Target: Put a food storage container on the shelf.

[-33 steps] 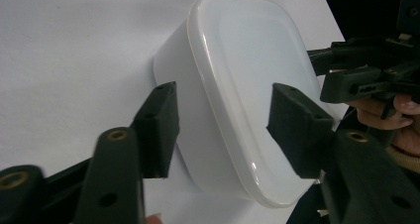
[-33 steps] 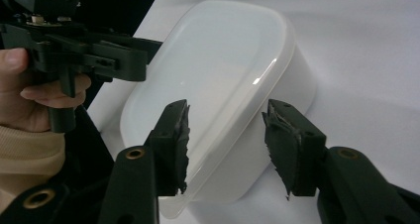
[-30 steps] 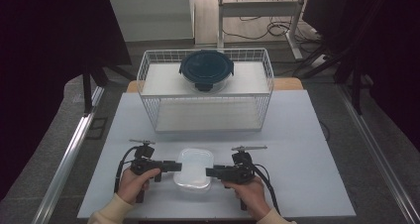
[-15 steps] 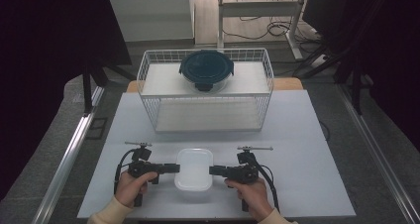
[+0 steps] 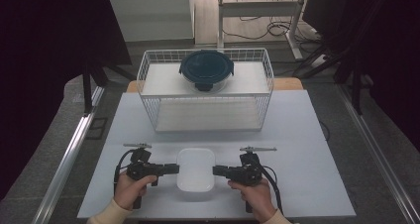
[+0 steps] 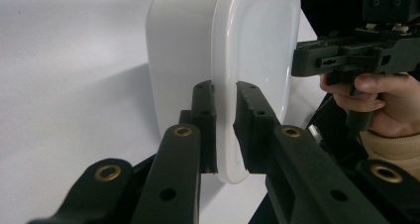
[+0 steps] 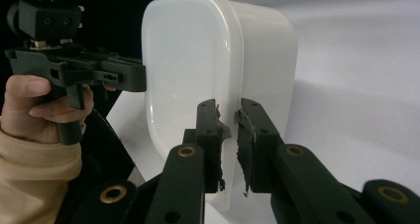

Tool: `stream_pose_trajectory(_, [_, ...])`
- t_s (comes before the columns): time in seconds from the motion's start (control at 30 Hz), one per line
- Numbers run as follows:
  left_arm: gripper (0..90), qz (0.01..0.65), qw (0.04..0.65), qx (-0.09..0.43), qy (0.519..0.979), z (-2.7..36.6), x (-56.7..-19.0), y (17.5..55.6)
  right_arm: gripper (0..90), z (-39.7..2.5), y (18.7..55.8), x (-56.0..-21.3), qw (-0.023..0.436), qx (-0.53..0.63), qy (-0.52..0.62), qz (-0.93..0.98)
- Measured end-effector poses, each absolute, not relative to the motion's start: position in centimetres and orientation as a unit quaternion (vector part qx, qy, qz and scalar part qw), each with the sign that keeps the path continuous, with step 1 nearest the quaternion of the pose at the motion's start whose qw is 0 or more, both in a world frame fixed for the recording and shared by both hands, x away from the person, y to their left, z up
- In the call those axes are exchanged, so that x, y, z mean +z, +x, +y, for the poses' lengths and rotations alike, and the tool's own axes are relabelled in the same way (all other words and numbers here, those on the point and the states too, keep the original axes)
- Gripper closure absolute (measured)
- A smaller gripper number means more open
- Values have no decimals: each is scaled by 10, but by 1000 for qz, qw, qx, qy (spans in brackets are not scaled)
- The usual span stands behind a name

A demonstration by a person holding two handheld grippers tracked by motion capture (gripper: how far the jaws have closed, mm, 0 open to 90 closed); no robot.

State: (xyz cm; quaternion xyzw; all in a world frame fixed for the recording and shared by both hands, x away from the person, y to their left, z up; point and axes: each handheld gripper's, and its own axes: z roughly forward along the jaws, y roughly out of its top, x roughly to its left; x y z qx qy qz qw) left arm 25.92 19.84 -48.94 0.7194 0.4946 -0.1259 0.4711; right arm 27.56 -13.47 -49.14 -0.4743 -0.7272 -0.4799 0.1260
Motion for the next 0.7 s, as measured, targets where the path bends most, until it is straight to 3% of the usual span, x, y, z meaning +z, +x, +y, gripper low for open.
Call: stream_pose_trajectory(0.7, [808,467,493,-80,730,197,-459,252,788,-136,275,-467,85,-497,-437,-745])
